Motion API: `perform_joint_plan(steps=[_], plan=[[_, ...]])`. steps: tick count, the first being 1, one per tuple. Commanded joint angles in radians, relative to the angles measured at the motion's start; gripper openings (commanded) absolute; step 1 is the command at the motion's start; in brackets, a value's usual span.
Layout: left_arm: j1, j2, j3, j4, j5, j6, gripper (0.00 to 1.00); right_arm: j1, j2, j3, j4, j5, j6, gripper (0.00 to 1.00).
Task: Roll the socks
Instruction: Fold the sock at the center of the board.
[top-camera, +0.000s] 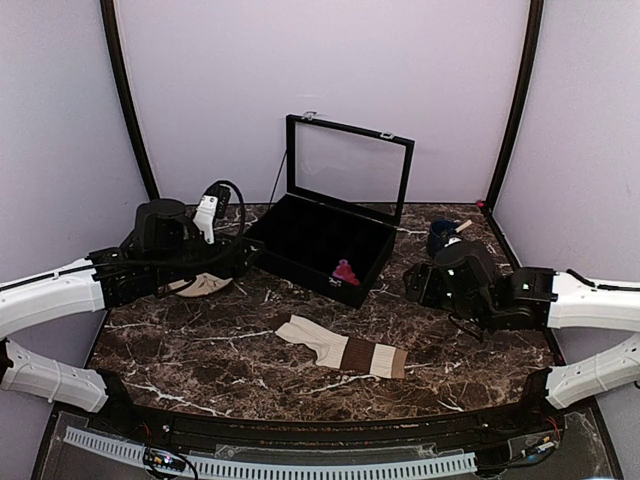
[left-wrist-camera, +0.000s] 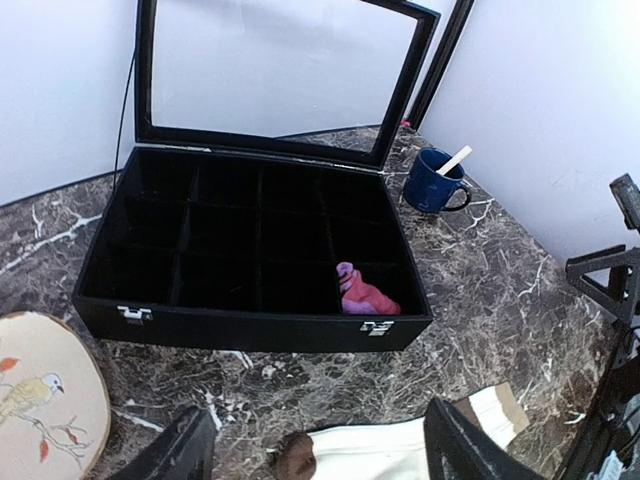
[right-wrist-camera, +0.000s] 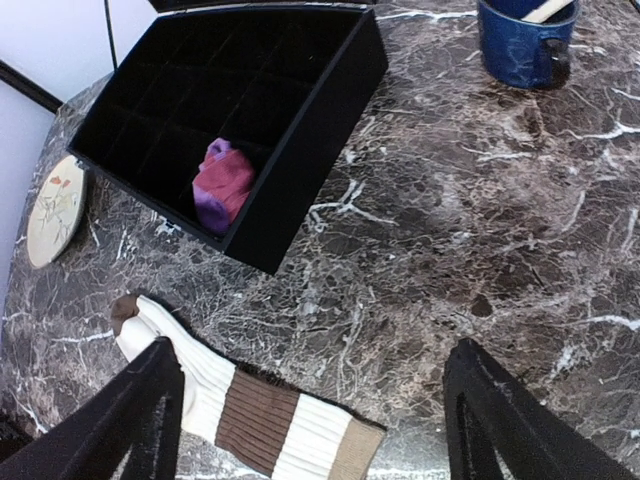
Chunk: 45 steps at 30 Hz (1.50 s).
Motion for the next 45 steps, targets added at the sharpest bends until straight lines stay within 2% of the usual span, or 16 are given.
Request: perform_joint_plan(steps=[1,5,8,10,14,20,31,41,45], plan=[[0.006,0.027,0.037,-0.022,0.018,-0.041,0.79,-0.012,-0.093,-0.070,0.018,0.049,0.046,0.75],[0.017,0.083,0.053,-0.074,0.123,-0.042,0.80,-0.012,-0.116,-0.089,-0.099,-0.027,0.143,0.72],[0.016,0.085,0.023,-0.063,0.137,-0.048,0.81,-0.012,-0.042,-0.081,-0.179,-0.150,0.191,0.70],[0.016,0.085,0.009,-0.066,0.139,-0.054,0.91,0.007,0.029,-0.088,-0.193,-0.220,0.231,0.70],[0.017,0.083,-0.024,-0.069,0.136,-0.062,0.92,0.085,0.116,-0.087,-0.185,-0.275,0.305,0.70],[0.006,0.115,-0.030,-0.100,0.130,-0.050,0.89,0.162,0.193,-0.105,-0.143,-0.348,0.402,0.68],[-0.041,0.169,-0.048,-0.107,0.086,-0.020,0.69,0.189,0.304,-0.105,-0.082,-0.399,0.476,0.59],[-0.052,0.187,-0.075,-0.080,0.088,0.001,0.65,0.187,0.369,-0.098,-0.068,-0.400,0.537,0.50],[-0.053,0.183,-0.083,-0.072,0.073,0.016,0.65,0.188,0.387,-0.100,-0.068,-0.412,0.563,0.41]])
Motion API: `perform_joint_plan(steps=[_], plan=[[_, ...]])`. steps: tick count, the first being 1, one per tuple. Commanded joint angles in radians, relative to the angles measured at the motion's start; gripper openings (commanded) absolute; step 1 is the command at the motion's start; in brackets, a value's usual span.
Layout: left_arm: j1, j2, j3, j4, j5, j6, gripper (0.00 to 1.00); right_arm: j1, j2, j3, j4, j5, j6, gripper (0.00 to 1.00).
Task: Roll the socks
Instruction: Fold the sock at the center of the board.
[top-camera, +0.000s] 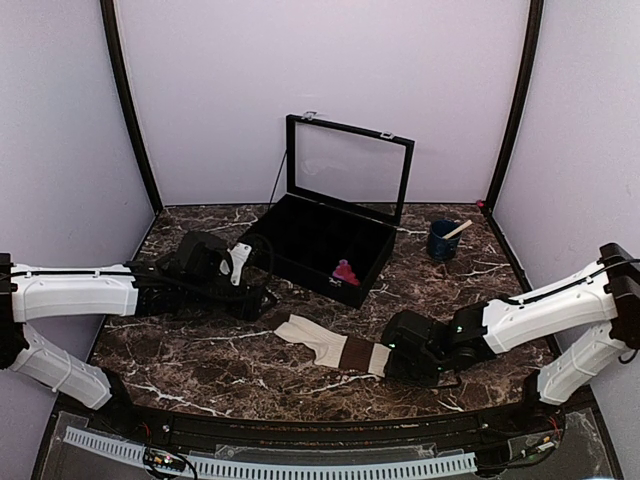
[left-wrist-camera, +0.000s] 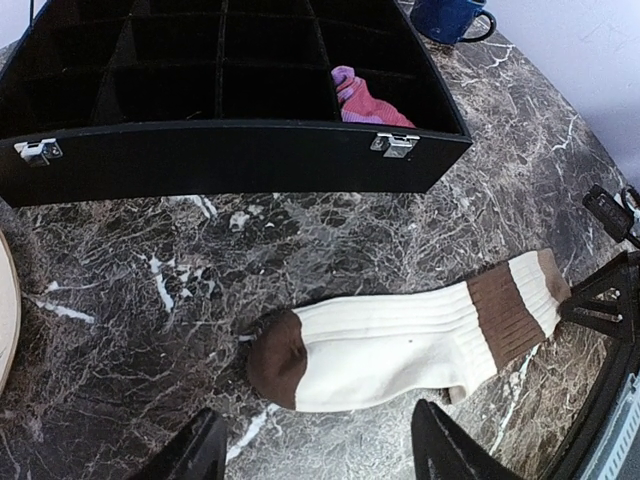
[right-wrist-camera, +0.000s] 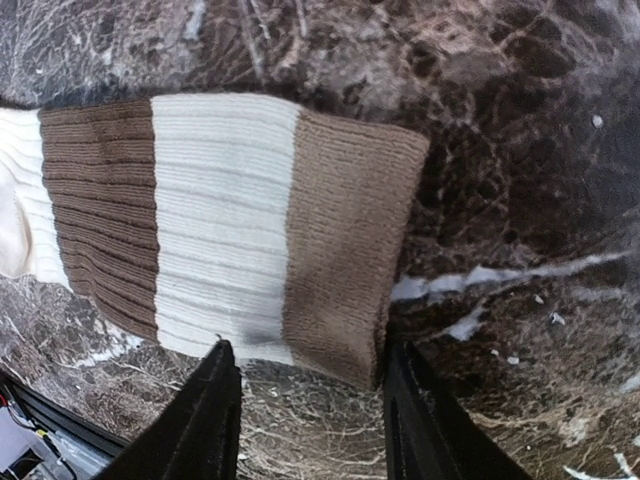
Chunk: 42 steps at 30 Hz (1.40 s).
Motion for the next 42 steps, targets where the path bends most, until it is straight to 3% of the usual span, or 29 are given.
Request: perform_joint_plan(steps=[1,8,11,18,31,42], plan=[[-0.007,-0.007,-0.020,0.012,-0.021,0.030,0.65,0.010,0.050,-0.017,0.001,-0.037,0.057,0.38],[-0.006,-0.005,-0.034,0.019,-0.031,0.041,0.65,0.011,0.062,-0.023,0.001,-0.045,0.089,0.08],[-0.006,-0.007,-0.044,0.022,-0.034,0.044,0.65,0.011,0.064,0.010,-0.038,-0.019,0.077,0.00],[-0.006,-0.006,-0.055,0.026,-0.051,0.054,0.66,0.011,0.045,0.091,-0.173,0.041,0.053,0.00],[-0.006,0.016,-0.053,0.048,-0.020,0.059,0.66,0.005,-0.132,0.150,-0.484,0.140,0.029,0.00],[-0.009,0.014,-0.058,0.054,-0.012,0.061,0.66,0.005,0.090,0.545,-0.621,0.208,-0.180,0.00]])
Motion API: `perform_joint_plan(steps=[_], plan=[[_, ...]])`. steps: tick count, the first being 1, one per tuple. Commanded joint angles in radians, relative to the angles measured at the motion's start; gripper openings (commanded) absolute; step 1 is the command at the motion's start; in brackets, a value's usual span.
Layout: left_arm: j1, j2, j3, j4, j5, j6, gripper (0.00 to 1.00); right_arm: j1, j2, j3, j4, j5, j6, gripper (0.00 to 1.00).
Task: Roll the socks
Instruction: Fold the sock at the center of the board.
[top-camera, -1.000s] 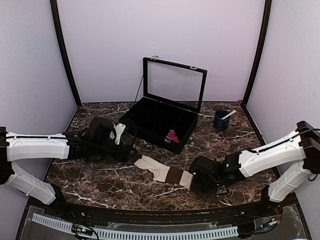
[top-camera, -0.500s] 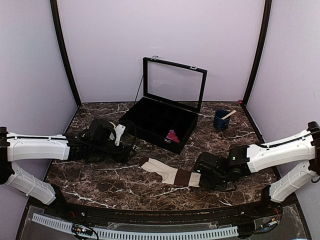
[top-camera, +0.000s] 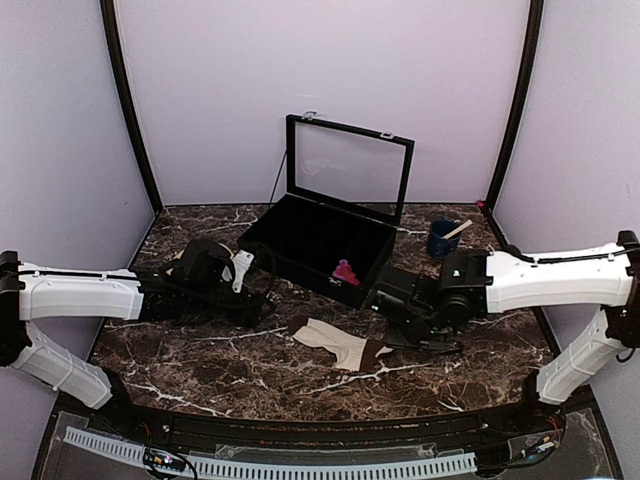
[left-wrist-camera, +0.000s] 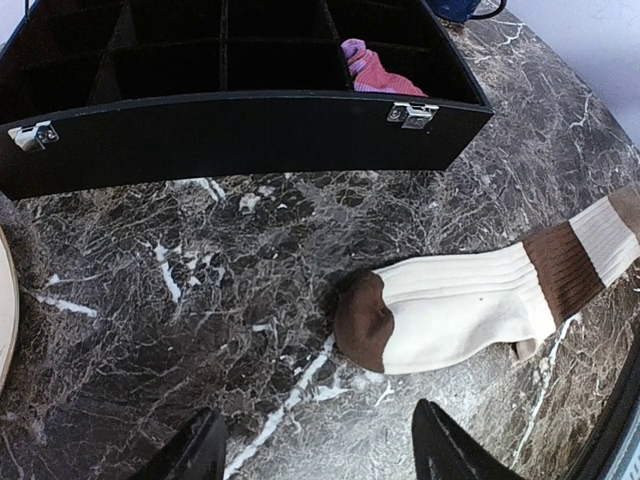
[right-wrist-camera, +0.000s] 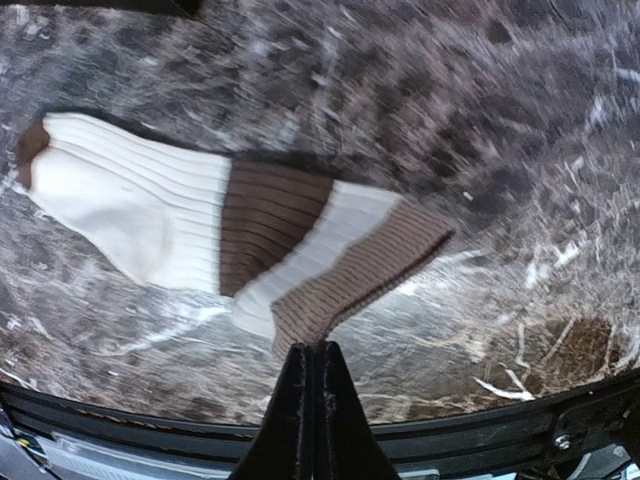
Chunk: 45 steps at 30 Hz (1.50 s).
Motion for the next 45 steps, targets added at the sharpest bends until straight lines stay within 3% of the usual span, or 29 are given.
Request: perform_joint_plan(steps=[1,20,29,45], plan=[[-0.008,-0.016,-0.017,0.012,0.008,0.012,0.66,0.001,0.108,0.184,-0.076,0.057,-0.125,0.00],[-0.011,-0.099,-0.077,-0.004,-0.037,0.016,0.66,-0.003,0.532,0.726,-0.105,0.011,-0.395,0.00],[-0.011,-0.112,-0.093,-0.007,-0.042,0.009,0.66,-0.003,0.639,0.823,-0.090,-0.037,-0.454,0.00],[-0.011,-0.106,-0.093,-0.009,-0.035,0.013,0.66,-0.027,0.734,0.847,-0.031,-0.050,-0.474,0.00]])
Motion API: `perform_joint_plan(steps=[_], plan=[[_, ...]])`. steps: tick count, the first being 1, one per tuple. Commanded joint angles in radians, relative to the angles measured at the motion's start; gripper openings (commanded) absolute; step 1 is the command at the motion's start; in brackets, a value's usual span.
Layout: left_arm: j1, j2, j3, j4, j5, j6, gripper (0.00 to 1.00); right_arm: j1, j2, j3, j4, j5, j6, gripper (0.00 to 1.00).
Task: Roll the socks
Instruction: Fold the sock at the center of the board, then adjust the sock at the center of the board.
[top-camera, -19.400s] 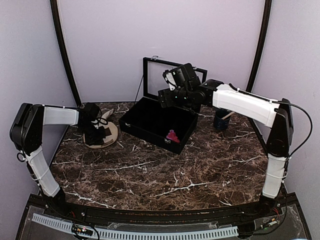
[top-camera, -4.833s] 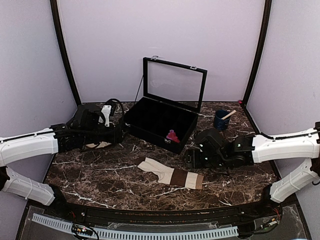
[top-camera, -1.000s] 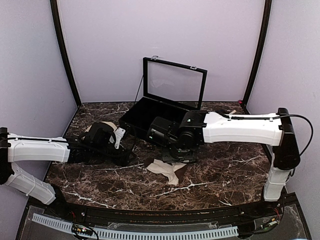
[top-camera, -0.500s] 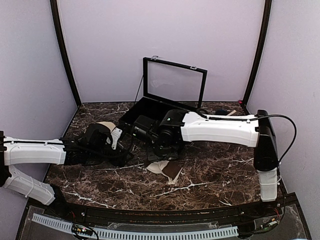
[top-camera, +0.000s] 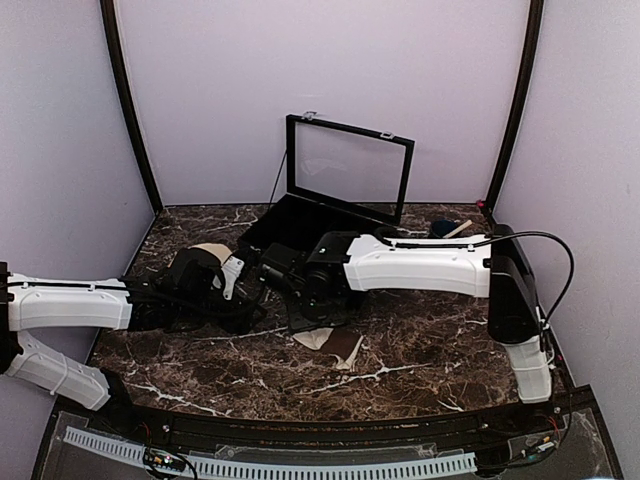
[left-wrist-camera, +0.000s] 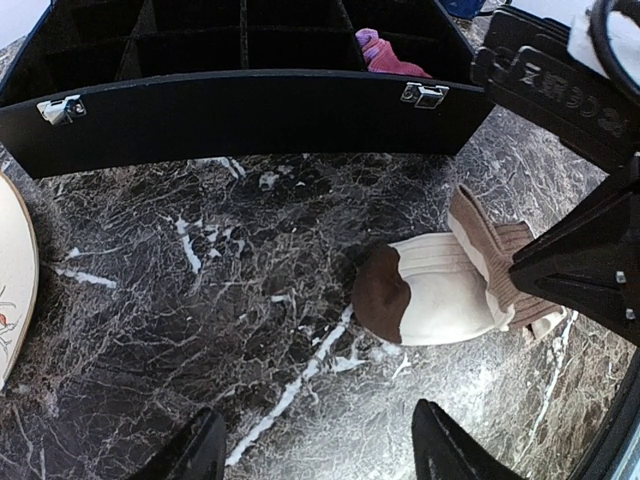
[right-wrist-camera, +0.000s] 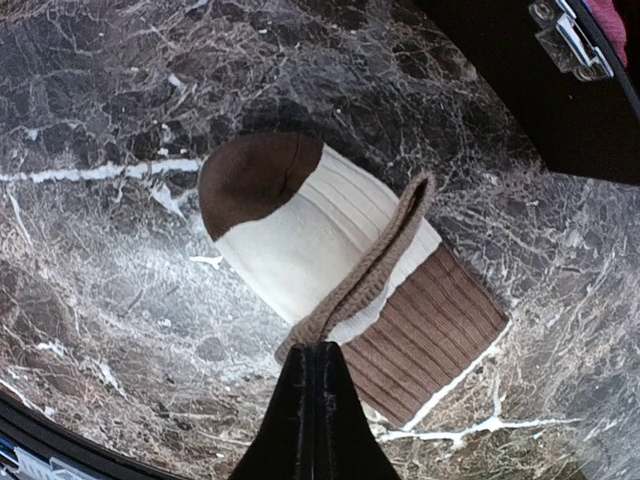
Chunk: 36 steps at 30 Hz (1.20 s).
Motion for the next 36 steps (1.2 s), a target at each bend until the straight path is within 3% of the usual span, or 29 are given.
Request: perform_joint_plan(steps=[1,8,16,20,25,31,32,35,36], plan=[[-0.005,-0.021,-0.013,-0.013,0.000,0.007,0.66,-0.015,0.037,0.043,0.031,0.002,-0.011,0.00],[-0.005,-0.032,-0.014,-0.032,-0.001,0.009,0.66,-0.033,0.084,0.073,0.051,0.000,-0.025,0.01],[-0.005,-0.025,-0.019,-0.026,0.009,0.000,0.66,-0.038,0.037,0.040,0.126,0.021,-0.077,0.48],[-0.005,-0.006,-0.008,-0.015,0.027,-0.002,0.66,-0.037,-0.054,-0.038,0.165,0.040,-0.071,0.53],[-0.010,0.051,0.030,0.007,0.065,0.010,0.66,-0.034,-0.192,-0.254,0.243,0.047,-0.018,0.46],[-0.038,0.165,0.112,0.033,0.129,0.046,0.66,-0.033,-0.348,-0.539,0.432,0.025,0.028,0.04],[-0.042,0.188,0.130,0.033,0.151,0.054,0.64,-0.033,-0.362,-0.576,0.466,0.016,0.028,0.00],[-0.052,0.253,0.190,0.037,0.221,0.075,0.60,-0.032,-0.384,-0.670,0.575,-0.019,0.020,0.00],[-0.052,0.273,0.211,0.035,0.239,0.077,0.54,-0.032,-0.389,-0.693,0.611,-0.023,0.021,0.00]])
